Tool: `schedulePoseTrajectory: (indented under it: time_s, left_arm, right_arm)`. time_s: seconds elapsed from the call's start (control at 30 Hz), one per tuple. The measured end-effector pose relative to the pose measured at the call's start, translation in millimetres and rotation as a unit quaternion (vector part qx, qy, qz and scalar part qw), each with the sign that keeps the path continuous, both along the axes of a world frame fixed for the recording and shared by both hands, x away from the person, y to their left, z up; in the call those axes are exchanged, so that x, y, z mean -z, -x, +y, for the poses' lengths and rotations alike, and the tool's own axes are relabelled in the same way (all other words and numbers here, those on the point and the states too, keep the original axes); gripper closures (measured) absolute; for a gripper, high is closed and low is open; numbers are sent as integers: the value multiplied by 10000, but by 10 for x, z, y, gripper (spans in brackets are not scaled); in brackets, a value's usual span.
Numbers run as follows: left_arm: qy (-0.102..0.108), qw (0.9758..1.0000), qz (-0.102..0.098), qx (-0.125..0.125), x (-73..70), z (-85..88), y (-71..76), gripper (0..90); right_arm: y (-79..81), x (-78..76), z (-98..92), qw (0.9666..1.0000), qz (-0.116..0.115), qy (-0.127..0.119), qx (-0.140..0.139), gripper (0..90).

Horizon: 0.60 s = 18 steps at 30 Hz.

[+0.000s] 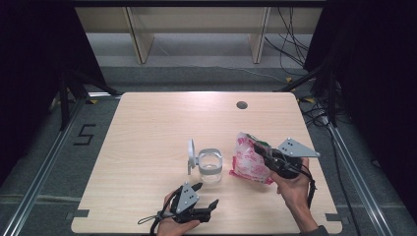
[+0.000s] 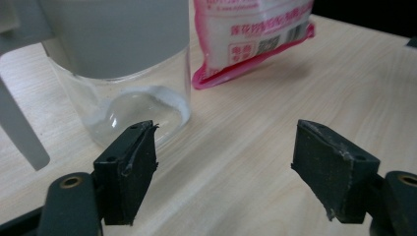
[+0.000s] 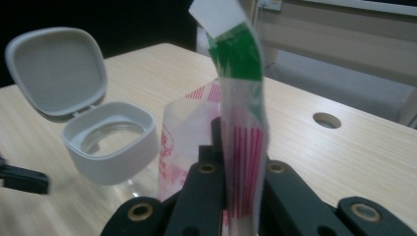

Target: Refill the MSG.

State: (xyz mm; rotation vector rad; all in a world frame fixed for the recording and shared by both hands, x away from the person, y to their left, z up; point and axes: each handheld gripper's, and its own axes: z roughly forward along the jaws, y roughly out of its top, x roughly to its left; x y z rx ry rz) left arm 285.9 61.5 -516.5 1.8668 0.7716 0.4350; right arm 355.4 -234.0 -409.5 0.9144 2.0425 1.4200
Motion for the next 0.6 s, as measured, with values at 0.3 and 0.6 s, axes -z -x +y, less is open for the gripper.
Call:
schedulePoseTrajectory:
  time_s: [0.3,0.6]
  left_arm:
    - [-70,9999,-22,123,-7,-204,-52,244]
    - [-55,9999,-27,141,14,-369,-90,246]
  right_arm:
    - [123,-194,-46,9997,-9,191,-171,900]
    - [246,-367,12,9993,-55,78,-372,900]
